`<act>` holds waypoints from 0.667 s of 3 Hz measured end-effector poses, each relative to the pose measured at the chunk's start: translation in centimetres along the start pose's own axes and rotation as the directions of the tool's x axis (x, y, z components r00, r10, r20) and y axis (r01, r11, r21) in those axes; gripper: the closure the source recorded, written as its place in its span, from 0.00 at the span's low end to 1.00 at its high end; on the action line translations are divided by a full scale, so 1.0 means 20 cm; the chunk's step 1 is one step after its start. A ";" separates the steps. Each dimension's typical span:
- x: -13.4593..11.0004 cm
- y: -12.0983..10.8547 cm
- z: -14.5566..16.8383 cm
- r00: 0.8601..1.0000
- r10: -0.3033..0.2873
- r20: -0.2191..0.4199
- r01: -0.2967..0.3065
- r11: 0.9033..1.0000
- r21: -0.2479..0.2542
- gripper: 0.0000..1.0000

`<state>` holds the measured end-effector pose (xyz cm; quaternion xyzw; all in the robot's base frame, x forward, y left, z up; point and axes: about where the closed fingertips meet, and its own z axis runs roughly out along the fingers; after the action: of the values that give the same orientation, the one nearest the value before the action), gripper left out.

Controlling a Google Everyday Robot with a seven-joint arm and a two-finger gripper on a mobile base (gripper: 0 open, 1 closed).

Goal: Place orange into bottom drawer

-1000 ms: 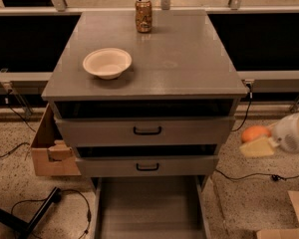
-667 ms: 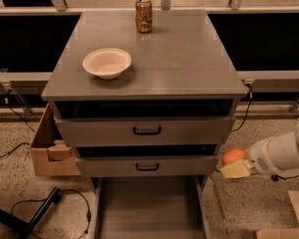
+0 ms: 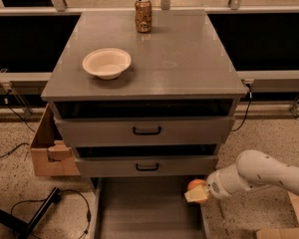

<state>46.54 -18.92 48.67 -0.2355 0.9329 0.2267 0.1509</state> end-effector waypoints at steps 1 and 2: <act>0.09 -0.06 0.27 0.989 0.146 -0.009 -0.147 0.984 -0.099 1.00; 0.17 -0.05 0.40 0.983 0.180 -0.035 -0.183 0.974 -0.137 1.00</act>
Offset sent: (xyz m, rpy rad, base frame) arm 0.0004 0.0091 -0.0496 0.0961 0.0977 -0.0763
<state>45.57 -17.03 40.19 -0.1620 0.9340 0.3017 0.1024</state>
